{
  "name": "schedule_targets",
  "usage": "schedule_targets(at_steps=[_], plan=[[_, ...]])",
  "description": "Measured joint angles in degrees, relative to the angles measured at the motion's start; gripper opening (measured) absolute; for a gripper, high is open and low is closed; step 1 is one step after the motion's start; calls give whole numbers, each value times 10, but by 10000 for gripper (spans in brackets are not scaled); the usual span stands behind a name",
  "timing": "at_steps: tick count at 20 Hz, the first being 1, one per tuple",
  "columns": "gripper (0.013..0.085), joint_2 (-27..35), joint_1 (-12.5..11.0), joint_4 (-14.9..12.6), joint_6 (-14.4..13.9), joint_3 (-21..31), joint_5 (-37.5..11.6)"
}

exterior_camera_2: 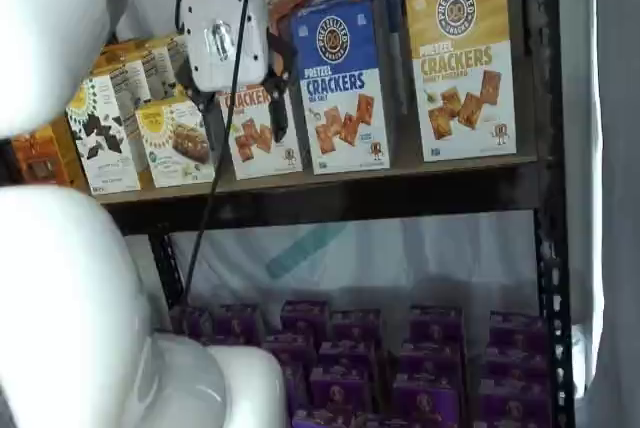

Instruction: Retrieve the yellow and white box located on the top shelf, the sixth one from the left

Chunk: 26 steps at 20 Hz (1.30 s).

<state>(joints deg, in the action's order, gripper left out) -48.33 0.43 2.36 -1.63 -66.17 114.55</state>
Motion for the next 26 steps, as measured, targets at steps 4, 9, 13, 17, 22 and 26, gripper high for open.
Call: schedule_targets(at_steps=[4, 9, 13, 17, 22, 26], plan=[[850, 12, -8, 10, 3, -10, 20], [850, 10, 5, -4, -3, -7, 13], [850, 4, 24, -45, -5, 3, -12], [850, 4, -4, -66, 27, 13, -42], [850, 10, -80, -61, 96, 18, -92], [850, 25, -146, -47, 155, 9, -130]])
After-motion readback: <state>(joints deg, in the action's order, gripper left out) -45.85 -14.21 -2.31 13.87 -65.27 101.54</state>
